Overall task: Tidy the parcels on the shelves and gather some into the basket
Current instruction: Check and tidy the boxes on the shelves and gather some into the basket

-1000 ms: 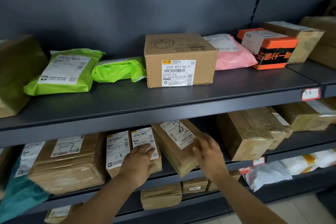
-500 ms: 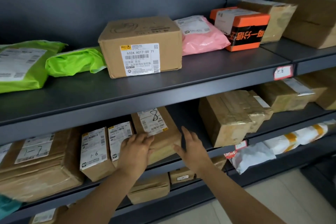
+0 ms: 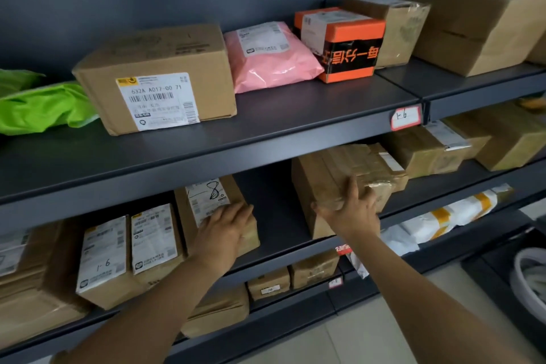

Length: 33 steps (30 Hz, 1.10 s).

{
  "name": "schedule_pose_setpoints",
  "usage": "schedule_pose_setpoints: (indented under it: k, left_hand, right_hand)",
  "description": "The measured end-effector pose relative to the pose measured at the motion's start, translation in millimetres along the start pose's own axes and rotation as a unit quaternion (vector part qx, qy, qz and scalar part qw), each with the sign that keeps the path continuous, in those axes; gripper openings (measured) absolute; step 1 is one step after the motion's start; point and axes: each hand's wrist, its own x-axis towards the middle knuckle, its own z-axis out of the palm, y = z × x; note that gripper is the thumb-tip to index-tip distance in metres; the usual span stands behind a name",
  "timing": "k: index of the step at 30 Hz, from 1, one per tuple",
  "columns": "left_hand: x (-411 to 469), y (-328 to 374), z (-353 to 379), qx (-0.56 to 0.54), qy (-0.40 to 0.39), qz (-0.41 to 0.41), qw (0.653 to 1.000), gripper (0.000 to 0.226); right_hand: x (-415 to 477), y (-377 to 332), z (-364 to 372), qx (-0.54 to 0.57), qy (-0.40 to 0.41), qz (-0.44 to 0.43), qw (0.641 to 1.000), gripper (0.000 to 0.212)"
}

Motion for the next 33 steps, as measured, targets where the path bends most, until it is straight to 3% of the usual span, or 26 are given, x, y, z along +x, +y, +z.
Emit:
schedule_pose_setpoints:
  k: [6, 11, 15, 18, 22, 25, 30, 33]
  left_hand:
    - [3.6, -16.4, 5.1, 0.0, -0.013, -0.007, 1.0, 0.075]
    - [-1.8, -22.7, 2.9, -0.089, -0.009, -0.005, 0.996, 0.056]
    - [1.4, -24.4, -1.5, -0.104, -0.044, -0.01, 0.994, 0.051]
    - [2.8, -24.5, -4.0, -0.111, -0.067, -0.012, 0.992, 0.052]
    - [3.7, -23.8, -4.4, -0.107, -0.074, -0.012, 0.991, 0.053]
    - [4.1, -22.9, -5.1, -0.108, -0.074, -0.017, 0.991, 0.054]
    - [5.2, -20.4, -6.3, -0.108, -0.066, -0.027, 0.992, 0.056]
    - [4.8, -14.7, -11.3, -0.094, -0.058, -0.037, 0.993, 0.054]
  right_hand:
    - [-17.4, -12.1, 11.1, -0.013, 0.065, -0.06, 0.996, 0.116]
    - [-38.7, -21.5, 38.3, -0.141, 0.175, -0.235, 0.946, 0.124]
    - [-53.2, -9.9, 55.5, -0.198, 0.18, -0.33, 0.905, 0.126]
    - [-57.3, 0.1, 63.4, -0.209, 0.138, -0.372, 0.894, 0.12]
    - [-55.5, 1.3, 57.3, -0.157, 0.09, -0.353, 0.918, 0.102]
    - [-49.0, 4.2, 47.8, -0.087, 0.077, -0.291, 0.95, 0.092]
    - [-27.2, 9.2, 28.6, 0.058, -0.015, -0.14, 0.988, 0.117]
    - [-14.9, 4.8, 24.4, 0.229, -0.114, -0.048, 0.966, 0.124]
